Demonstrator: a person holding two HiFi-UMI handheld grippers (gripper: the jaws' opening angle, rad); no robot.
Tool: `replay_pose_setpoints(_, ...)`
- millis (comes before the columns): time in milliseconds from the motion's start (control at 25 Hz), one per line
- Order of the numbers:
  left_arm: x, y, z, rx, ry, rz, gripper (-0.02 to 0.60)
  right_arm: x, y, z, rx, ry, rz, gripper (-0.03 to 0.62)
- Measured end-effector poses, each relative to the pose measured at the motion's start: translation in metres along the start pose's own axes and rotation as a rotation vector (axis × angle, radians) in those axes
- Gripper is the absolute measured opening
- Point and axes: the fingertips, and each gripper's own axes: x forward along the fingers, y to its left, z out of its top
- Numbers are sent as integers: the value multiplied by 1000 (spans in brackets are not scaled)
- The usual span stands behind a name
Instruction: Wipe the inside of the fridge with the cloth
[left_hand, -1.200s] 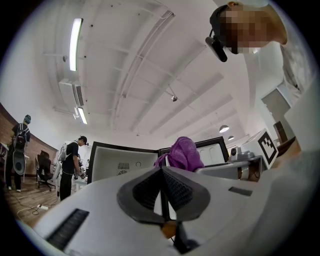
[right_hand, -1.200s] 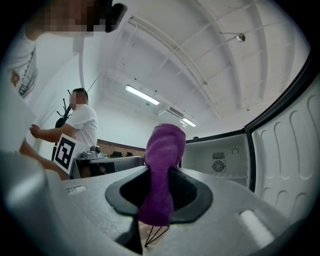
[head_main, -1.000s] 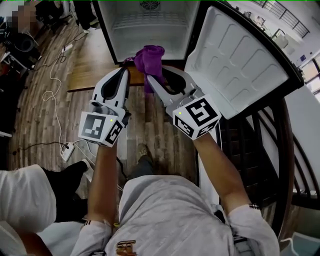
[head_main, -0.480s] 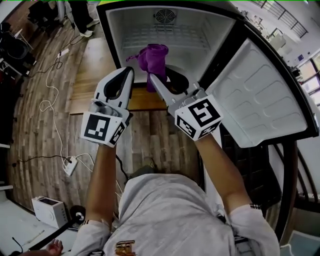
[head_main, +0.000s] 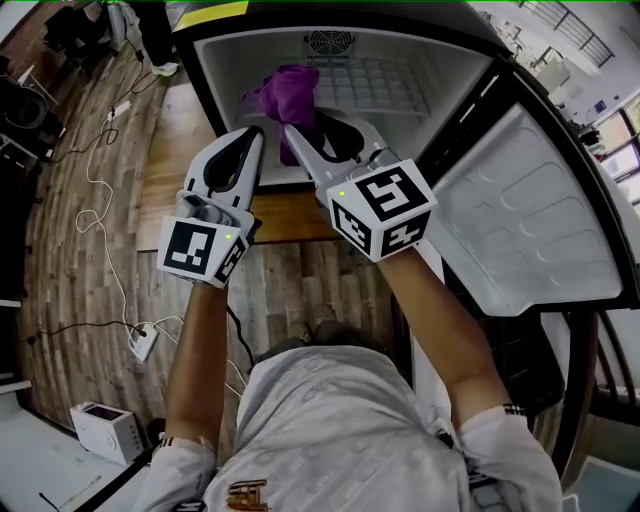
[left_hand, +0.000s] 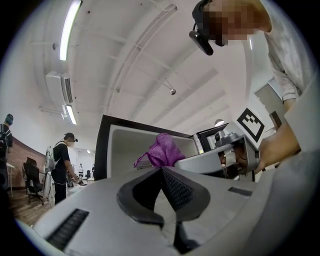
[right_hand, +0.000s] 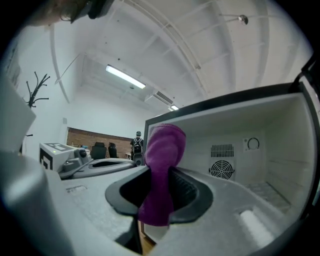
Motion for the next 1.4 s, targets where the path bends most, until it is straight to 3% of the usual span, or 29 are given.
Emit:
replay_pose_setpoints(520, 22, 37, -12, 27, 3, 71, 0, 68, -31, -23, 10, 234, 4, 109)
replay_pose_setpoints(800, 14, 49, -19, 12, 1, 12, 0, 107, -20, -32, 0, 382, -21, 109)
replay_pose_setpoints(1080, 4, 56, -18, -3, -23, -92, 0, 133, -25, -39, 43, 514, -129, 109)
replay_pose_setpoints(1400, -9, 70, -17, -24, -47, -144, 0, 158, -23, -56, 24, 622, -194, 110)
